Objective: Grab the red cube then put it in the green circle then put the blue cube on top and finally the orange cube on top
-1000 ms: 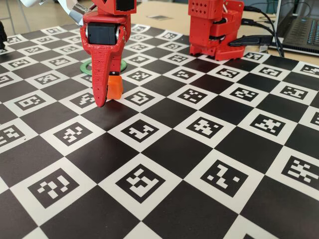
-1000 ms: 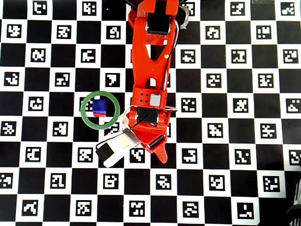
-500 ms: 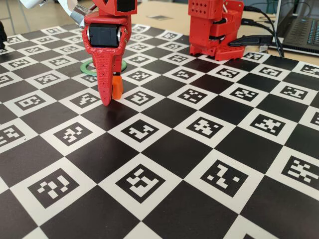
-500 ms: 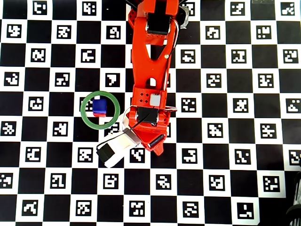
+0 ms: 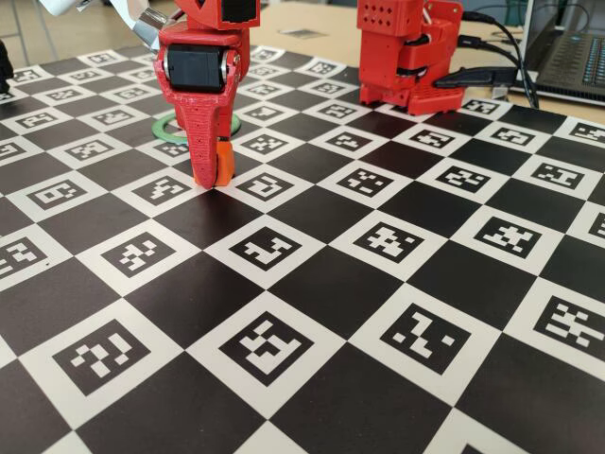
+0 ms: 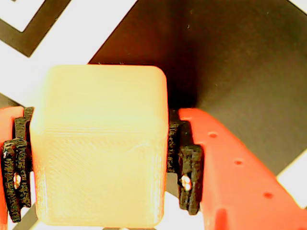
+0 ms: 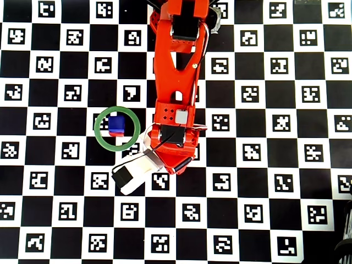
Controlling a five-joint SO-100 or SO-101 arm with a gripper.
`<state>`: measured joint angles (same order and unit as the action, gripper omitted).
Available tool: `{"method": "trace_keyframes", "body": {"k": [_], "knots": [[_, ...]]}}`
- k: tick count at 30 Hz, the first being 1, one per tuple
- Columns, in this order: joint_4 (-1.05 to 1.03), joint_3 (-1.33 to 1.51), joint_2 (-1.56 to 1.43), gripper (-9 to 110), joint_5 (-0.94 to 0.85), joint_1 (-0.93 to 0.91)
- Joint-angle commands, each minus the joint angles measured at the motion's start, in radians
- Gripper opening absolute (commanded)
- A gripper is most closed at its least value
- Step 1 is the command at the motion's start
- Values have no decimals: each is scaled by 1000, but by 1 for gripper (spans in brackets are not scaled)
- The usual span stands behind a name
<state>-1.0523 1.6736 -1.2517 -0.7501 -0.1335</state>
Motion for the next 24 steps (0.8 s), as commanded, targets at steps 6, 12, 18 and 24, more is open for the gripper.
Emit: {"method": "trace_keyframes", "body": {"k": [6,12,18,24], "knots": [[-247,-219,-153,8,75,8],[-463,-433,-221,8,130,-15],[-606,-537,-276,8,173,-110],[-675,-595,-314,8,160,-267]]}}
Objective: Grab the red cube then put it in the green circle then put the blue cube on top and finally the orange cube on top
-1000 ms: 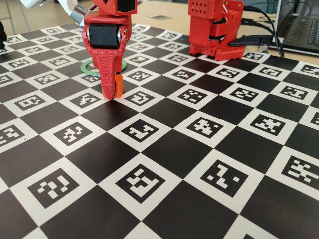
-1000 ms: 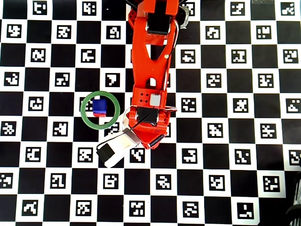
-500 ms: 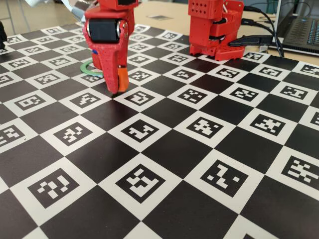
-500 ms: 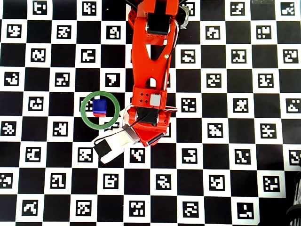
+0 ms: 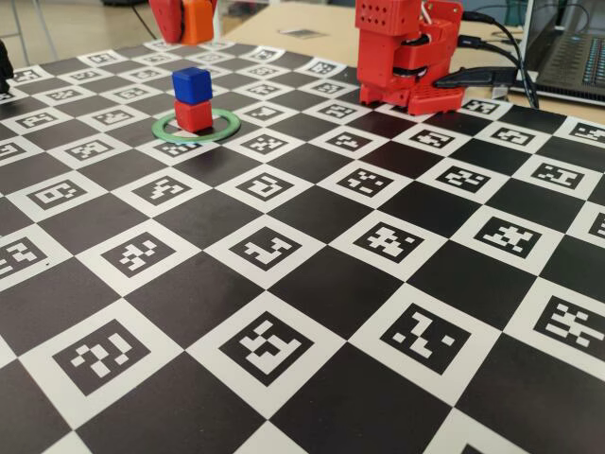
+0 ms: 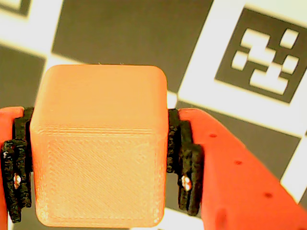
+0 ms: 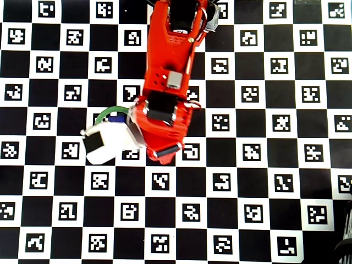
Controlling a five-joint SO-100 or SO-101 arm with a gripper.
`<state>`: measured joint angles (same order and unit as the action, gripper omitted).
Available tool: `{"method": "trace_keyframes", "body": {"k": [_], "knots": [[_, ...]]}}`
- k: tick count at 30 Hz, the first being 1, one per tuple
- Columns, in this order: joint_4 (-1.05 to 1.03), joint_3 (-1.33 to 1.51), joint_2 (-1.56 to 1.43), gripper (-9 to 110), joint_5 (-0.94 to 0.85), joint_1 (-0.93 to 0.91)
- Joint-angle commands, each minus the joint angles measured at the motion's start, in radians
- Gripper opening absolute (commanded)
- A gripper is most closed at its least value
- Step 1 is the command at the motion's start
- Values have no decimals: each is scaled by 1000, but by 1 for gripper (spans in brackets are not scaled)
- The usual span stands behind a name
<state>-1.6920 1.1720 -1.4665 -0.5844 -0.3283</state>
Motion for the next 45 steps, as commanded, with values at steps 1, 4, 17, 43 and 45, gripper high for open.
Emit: {"method": "trace_keyframes", "body": {"k": [1,4,17,43,45], "knots": [[-41,-103,-100,8,-5,-98],[-58,-114,-101,8,-2,-173],[-29,-15,-147,8,-2,-313],[344,474,-276,8,-14,-313],[362,499,-290,8,-17,-310]]}}
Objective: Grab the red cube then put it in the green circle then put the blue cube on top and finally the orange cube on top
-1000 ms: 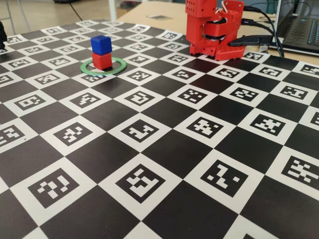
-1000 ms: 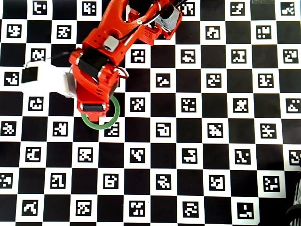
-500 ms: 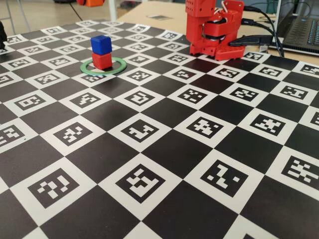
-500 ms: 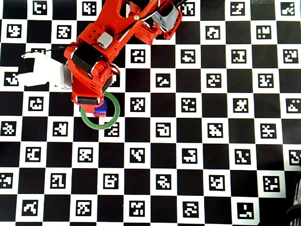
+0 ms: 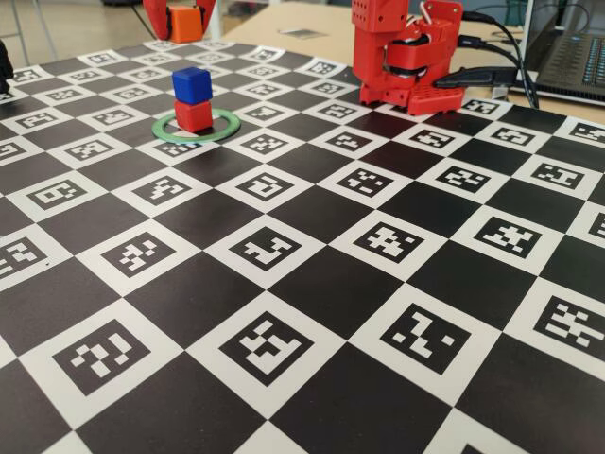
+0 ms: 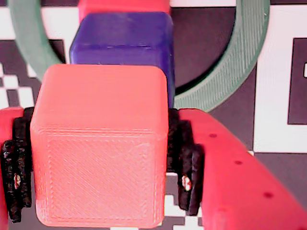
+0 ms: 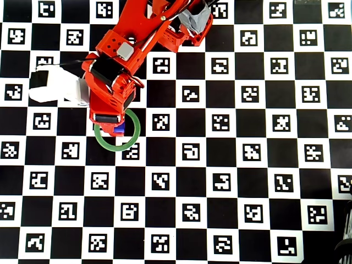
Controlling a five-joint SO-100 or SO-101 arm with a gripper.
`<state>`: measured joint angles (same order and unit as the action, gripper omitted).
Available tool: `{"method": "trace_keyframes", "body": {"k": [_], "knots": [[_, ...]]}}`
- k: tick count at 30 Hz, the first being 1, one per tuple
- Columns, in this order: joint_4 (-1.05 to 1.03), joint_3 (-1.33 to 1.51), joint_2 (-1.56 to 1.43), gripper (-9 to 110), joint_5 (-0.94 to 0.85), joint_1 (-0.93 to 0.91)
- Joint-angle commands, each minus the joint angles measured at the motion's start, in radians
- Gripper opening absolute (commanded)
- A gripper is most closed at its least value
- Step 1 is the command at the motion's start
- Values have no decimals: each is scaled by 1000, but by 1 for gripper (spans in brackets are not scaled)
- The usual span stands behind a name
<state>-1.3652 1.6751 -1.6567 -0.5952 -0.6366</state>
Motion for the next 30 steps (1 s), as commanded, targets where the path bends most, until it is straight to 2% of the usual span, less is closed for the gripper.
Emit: {"method": "trace_keyframes", "body": {"k": [1,30], "knots": [[40,3,-106,8,-8,0],[44,91,-118,8,-14,46]]}}
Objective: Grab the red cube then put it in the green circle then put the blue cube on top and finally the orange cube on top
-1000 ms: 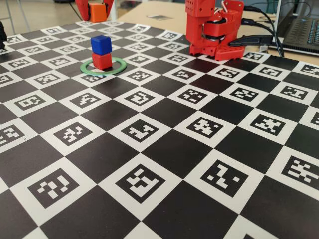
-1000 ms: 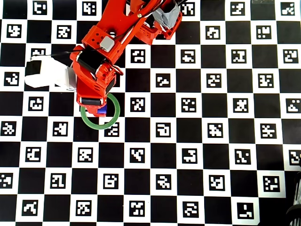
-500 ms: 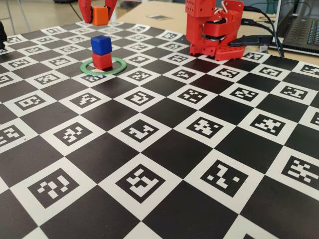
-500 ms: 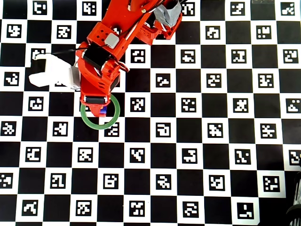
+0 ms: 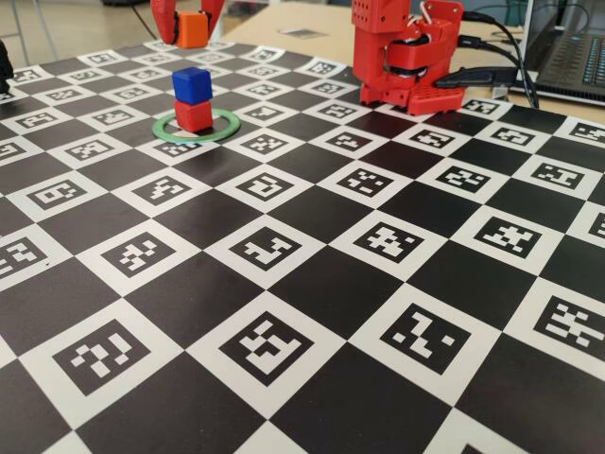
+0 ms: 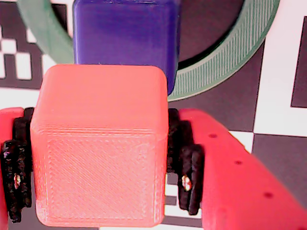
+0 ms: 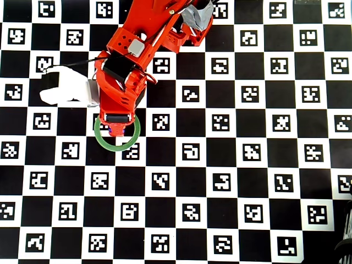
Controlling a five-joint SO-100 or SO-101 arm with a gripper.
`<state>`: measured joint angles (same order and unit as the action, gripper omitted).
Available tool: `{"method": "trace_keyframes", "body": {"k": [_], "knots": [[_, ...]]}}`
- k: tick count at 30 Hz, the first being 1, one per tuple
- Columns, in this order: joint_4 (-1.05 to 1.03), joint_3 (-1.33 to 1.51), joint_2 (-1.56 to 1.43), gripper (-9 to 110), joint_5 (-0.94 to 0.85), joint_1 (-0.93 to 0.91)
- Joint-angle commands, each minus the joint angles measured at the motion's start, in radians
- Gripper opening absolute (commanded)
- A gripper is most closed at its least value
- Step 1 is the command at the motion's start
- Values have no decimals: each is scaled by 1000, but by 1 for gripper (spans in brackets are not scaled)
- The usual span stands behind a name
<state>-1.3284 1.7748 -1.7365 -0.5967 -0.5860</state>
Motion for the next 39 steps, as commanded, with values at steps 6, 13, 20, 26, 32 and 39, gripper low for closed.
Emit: {"method": "trace_keyframes", "body": {"k": [6,13,20,26,32,39], "knots": [[14,3,-37,8,-17,-8],[28,5,-21,8,-32,-26],[37,15,-18,8,-35,-28],[58,28,-2,8,-35,-23],[67,11,26,8,-37,-23],[67,-3,43,8,-38,-25]]}}
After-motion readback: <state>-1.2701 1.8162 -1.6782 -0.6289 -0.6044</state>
